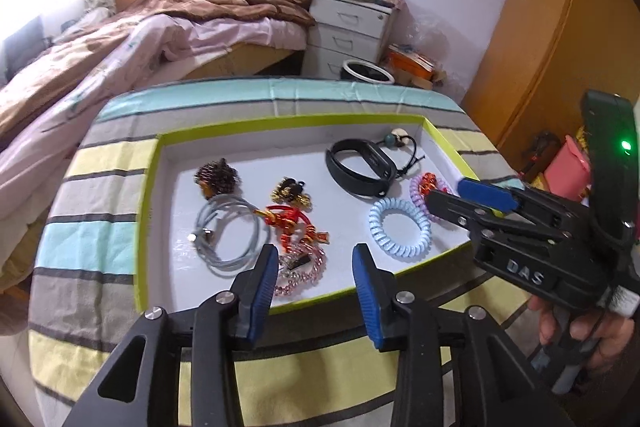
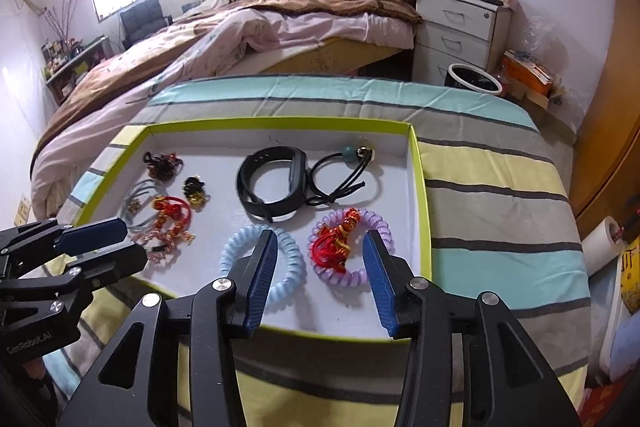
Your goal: Organize jewelry
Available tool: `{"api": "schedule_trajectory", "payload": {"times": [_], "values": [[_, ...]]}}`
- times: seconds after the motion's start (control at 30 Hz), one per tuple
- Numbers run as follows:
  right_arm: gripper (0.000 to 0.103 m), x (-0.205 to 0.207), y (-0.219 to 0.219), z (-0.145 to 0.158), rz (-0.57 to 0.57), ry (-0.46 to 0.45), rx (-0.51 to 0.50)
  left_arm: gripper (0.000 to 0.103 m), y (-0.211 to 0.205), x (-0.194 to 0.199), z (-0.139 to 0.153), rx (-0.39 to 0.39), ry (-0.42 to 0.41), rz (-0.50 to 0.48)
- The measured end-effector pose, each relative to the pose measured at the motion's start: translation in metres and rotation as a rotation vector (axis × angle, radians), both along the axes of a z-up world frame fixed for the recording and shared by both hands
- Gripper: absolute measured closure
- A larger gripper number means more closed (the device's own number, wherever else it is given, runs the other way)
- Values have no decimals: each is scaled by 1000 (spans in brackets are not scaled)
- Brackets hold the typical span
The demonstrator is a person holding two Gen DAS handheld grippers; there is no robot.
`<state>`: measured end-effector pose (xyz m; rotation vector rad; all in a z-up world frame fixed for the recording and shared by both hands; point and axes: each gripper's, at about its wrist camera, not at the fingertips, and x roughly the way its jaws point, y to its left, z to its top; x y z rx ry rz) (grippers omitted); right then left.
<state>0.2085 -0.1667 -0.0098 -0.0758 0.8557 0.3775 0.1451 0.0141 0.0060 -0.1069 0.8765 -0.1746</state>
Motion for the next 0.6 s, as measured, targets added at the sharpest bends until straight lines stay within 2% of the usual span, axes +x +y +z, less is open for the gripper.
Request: {"api": "schedule_trajectory", "payload": {"times": [0.23,0.43,0.6], "values": [[57,-28,-2,15,-35,-41,53,64,-7,-18,11,94,-51,70],[57,-52,-2,21,-56,-64,78,64,-5,-32,15,109,-61,130],[57,-66,0,24,-51,-79,85,64,-4,-41,17,77,-69,141]]}}
